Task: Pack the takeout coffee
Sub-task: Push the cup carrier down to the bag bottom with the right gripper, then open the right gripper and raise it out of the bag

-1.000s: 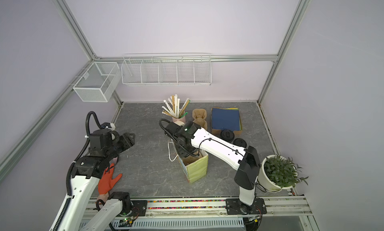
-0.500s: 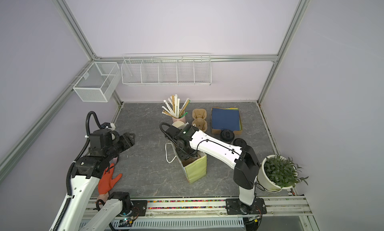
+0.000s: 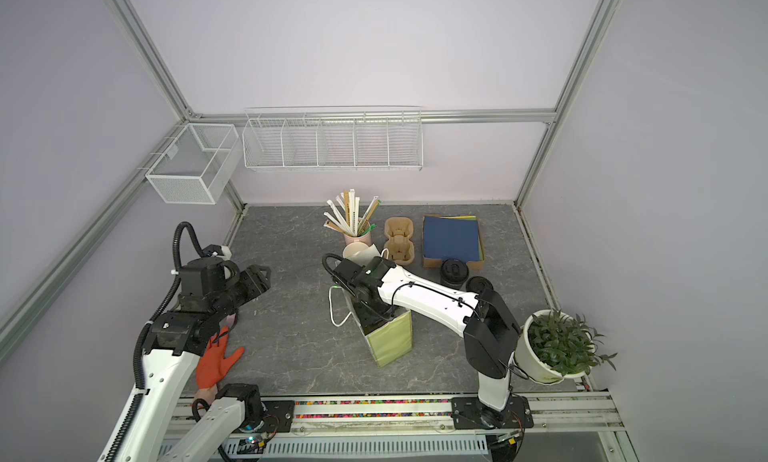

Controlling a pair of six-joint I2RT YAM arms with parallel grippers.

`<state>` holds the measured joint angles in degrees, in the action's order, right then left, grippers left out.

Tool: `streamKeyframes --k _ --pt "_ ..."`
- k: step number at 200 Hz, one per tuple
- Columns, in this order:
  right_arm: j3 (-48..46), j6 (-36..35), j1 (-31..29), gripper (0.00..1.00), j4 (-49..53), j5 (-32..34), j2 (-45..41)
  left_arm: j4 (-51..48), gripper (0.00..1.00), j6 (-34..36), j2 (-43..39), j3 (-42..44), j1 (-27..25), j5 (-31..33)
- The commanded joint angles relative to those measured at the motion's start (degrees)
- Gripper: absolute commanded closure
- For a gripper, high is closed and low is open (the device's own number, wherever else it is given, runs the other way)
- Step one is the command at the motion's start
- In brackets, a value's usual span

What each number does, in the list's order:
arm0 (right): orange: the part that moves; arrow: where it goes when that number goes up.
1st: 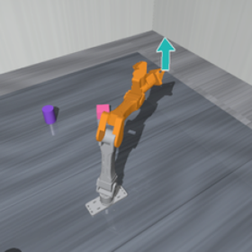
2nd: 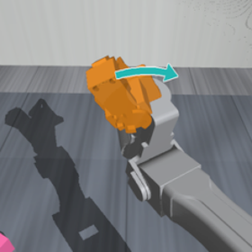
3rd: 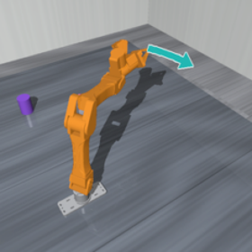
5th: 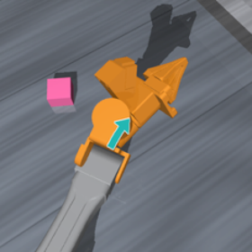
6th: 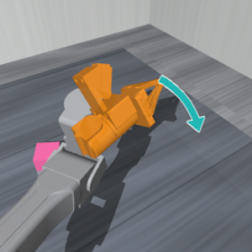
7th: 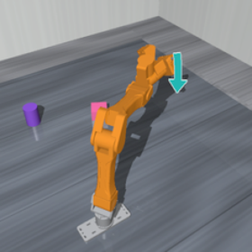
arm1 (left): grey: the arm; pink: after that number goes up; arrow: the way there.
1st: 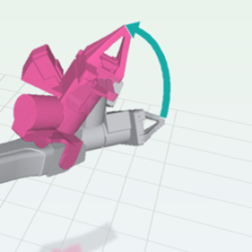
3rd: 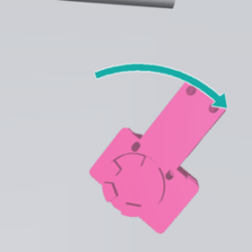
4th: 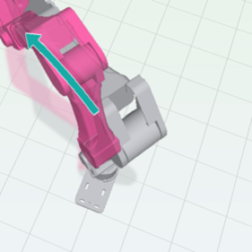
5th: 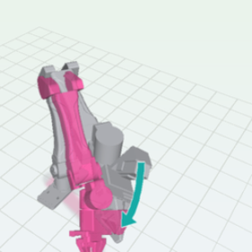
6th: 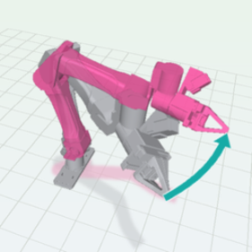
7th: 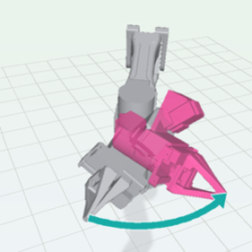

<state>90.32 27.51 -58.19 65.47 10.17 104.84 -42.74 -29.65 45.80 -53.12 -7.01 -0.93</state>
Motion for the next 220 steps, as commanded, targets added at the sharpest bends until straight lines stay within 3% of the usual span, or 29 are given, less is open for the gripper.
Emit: streamKeyframes --k 1,39,108,220 --pt "-1.70 1.32 0.44 0.70 -1.15 -1.14 -1.89 -1.33 0.31 1.08 0.14 -0.51 0.41 0.10" --pt "-1.41 1.27 0.51 0.65 -1.13 -1.16 -2.69 -1.37 0.31 1.09 0.08 -0.49 0.41 0.14" --pt "2.10 0.01 0.72 0.36 0.23 0.82 -3.66 -1.38 0.31 1.10 0.25 -0.55 0.41 0.11" --pt "14.23 -3.73 2.80 0.09 3.97 2.49 -4.33 -1.47 0.31 1.18 1.30 -0.56 0.41 -0.90"
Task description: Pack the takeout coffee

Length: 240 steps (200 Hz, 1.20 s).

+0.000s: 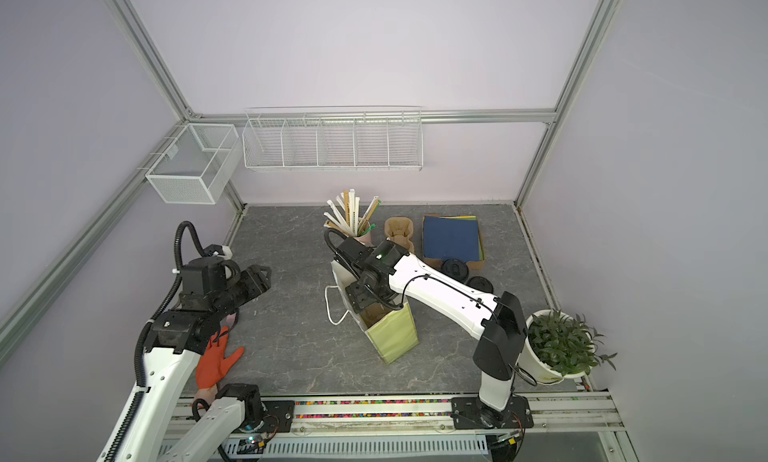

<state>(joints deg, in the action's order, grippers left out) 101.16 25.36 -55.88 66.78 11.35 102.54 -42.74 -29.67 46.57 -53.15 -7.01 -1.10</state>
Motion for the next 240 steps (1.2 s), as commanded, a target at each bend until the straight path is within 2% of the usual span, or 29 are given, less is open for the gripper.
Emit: streamKeyframes --k 1,71,134,197,218,240 --pt "3.49 -1.61 0.54 0.09 2.74 1.35 -2.06 -1.47 0.31 1.20 0.63 -0.50 0.46 -0.78" --pt "1.67 -2.97 2.13 0.06 -0.45 -2.92 -4.04 -1.53 0.31 1.44 2.31 -0.69 0.46 -1.94" --pt "5.80 -4.40 4.80 0.06 0.00 -7.75 -5.73 -1.82 0.31 1.81 5.18 -1.21 0.41 -3.62" --pt "1.72 -3.44 6.97 0.06 -2.47 -12.77 -7.03 -1.84 0.31 1.59 6.86 -1.28 0.07 -5.28" --pt "0.89 -3.30 7.53 0.06 -2.89 -12.55 -7.29 -1.90 0.31 0.56 6.66 -1.47 -1.66 -6.06" --pt "0.53 -3.30 8.28 0.06 -2.99 -12.77 -7.44 -2.32 0.31 -2.42 5.59 -2.48 -7.39 -5.57"
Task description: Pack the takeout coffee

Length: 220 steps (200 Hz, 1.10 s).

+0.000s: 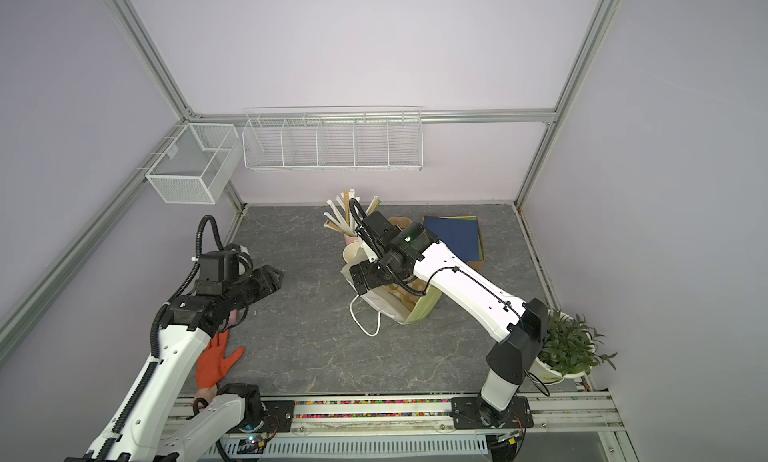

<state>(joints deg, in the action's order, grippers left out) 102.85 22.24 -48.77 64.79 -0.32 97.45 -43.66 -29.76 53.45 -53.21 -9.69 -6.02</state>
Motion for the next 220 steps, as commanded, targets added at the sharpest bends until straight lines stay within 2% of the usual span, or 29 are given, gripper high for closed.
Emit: streamKeyframes --k 1,26,55,102,173,190,207,220 --pt "-1.16 -0.18 1.20 0.07 -1.04 -1.18 -2.35 -1.28 0.31 -2.55 -1.36 -2.42 -5.02 -0.75" --pt "-0.94 -0.22 1.57 0.06 -1.30 -1.27 -2.05 2.43 0.31 -10.32 -4.33 -1.68 -13.39 -1.74" --pt "-0.94 -0.27 1.93 0.07 -1.36 -1.33 -1.65 6.62 0.31 -18.23 -6.38 -1.22 -23.72 1.76" --pt "-1.16 -0.36 2.16 0.07 -1.48 -1.01 -1.47 15.10 0.31 -27.24 -3.37 -0.99 -37.08 4.87" --pt "-1.33 -0.27 2.45 0.07 -1.94 -1.14 -0.99 21.73 0.36 -31.45 -0.48 -0.93 -45.73 4.88" --pt "-1.33 -0.19 2.44 0.07 -1.91 -1.25 -0.95 22.92 0.42 -31.85 -0.36 -0.21 -46.29 3.98" --pt "-1.33 -0.18 2.47 0.07 -1.80 -1.01 -1.03 25.16 0.54 -32.67 -0.09 0.96 -46.64 2.58" --pt "-1.21 -0.04 2.55 0.07 -1.69 -0.90 -1.03 25.50 0.56 -33.78 0.41 1.16 -46.97 1.90"
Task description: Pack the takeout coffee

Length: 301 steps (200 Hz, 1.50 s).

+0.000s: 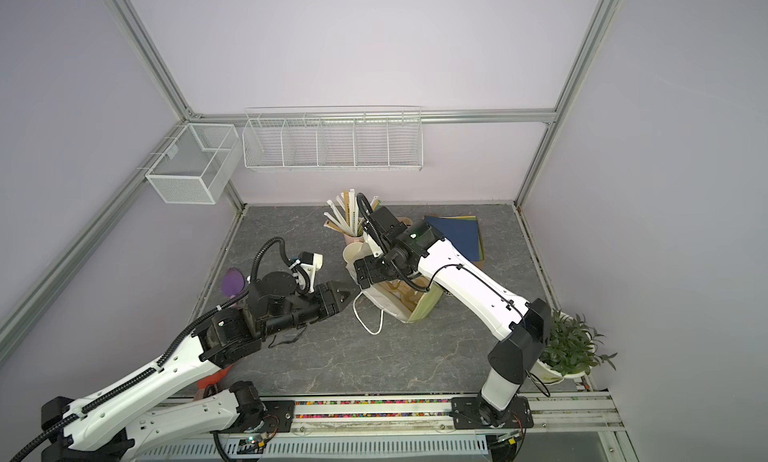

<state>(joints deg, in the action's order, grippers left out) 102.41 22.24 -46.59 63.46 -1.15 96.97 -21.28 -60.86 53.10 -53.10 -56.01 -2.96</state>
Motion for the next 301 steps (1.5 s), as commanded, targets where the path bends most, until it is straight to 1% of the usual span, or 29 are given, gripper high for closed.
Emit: streamKeyframes --k 1,37,51,53,86,101,113,126,161,187,192,199,206,211,221,231,248,262,265,301 --pt "-0.79 -0.07 0.36 0.07 -0.31 -0.03 -0.55 3.14 0.56 -2.68 0.81 1.06 -0.67 -1.21" --pt "-0.81 0.11 0.36 0.07 -0.32 0.09 -0.82 1.71 0.56 -1.72 2.01 0.42 -1.21 -2.13" --pt "-0.81 0.09 0.40 0.07 -0.32 0.14 -0.81 -0.89 0.53 -1.72 1.87 -0.24 -1.21 -1.44" --pt "-0.81 0.13 0.39 0.07 -0.28 0.13 -0.81 -1.34 0.53 -0.27 1.77 -0.31 -1.21 -1.33" --pt "-1.07 0.00 0.49 0.07 -0.28 0.53 -1.16 -11.97 0.46 2.84 -0.88 -2.94 -1.21 5.76" --pt "-1.23 0.04 0.70 0.07 -0.45 0.42 -1.17 -13.63 0.44 3.20 -2.29 -3.08 -1.21 8.10" --pt "-1.25 0.00 0.71 0.07 -0.45 0.39 -1.12 -13.25 0.43 3.06 -2.23 -2.81 -1.21 8.02" --pt "-1.25 0.08 0.67 0.07 -0.55 0.18 -1.17 -11.67 0.42 2.39 -1.12 -2.08 -1.21 6.45" --pt "-1.33 0.18 0.70 0.07 -0.71 -0.04 -1.34 -2.75 0.41 -0.41 1.06 0.96 -1.24 1.48" --pt "-1.51 0.17 0.68 0.07 -0.71 -0.06 -1.34 0.65 0.41 -0.75 1.21 1.20 -1.30 0.42" --pt "-1.55 0.22 0.69 0.07 -0.84 -0.09 -1.32 1.21 0.41 -2.41 1.07 1.28 -1.38 0.26" --pt "-1.67 0.26 0.73 0.07 -0.96 -0.23 -1.34 1.88 0.43 -2.55 1.07 1.29 -1.38 -0.07" --pt "-1.62 0.34 0.71 0.07 -1.14 -0.40 -1.32 2.45 0.47 -2.68 1.17 1.37 -1.38 -0.39" --pt "-1.60 0.39 0.71 0.07 -1.23 -0.44 -1.25 2.82 0.53 -2.64 1.31 1.35 -1.38 -0.68" --pt "-1.27 0.44 0.71 0.07 -1.07 -0.78 -1.10 2.93 0.67 -2.81 1.66 1.32 -1.38 -0.95" --pt "-0.82 0.44 0.71 0.07 -0.98 -0.87 -1.08 3.46 0.77 -2.88 2.02 1.44 -1.47 -1.38" --pt "-0.55 0.75 0.68 0.07 -1.10 -1.04 -1.34 4.29 0.90 -3.12 2.40 1.71 -1.47 -2.33" --pt "-0.46 0.81 0.69 0.07 -1.29 -1.23 -1.56 4.44 0.99 -3.06 2.68 1.69 -1.47 -2.92" --pt "-0.47 0.79 0.71 0.07 -1.22 -1.23 -1.60 4.44 1.00 -3.04 2.68 1.69 -1.47 -2.99" --pt "-0.37 0.70 0.67 0.07 -0.75 -0.81 -2.02 2.32 1.00 -2.15 2.01 0.69 -1.47 -3.10"
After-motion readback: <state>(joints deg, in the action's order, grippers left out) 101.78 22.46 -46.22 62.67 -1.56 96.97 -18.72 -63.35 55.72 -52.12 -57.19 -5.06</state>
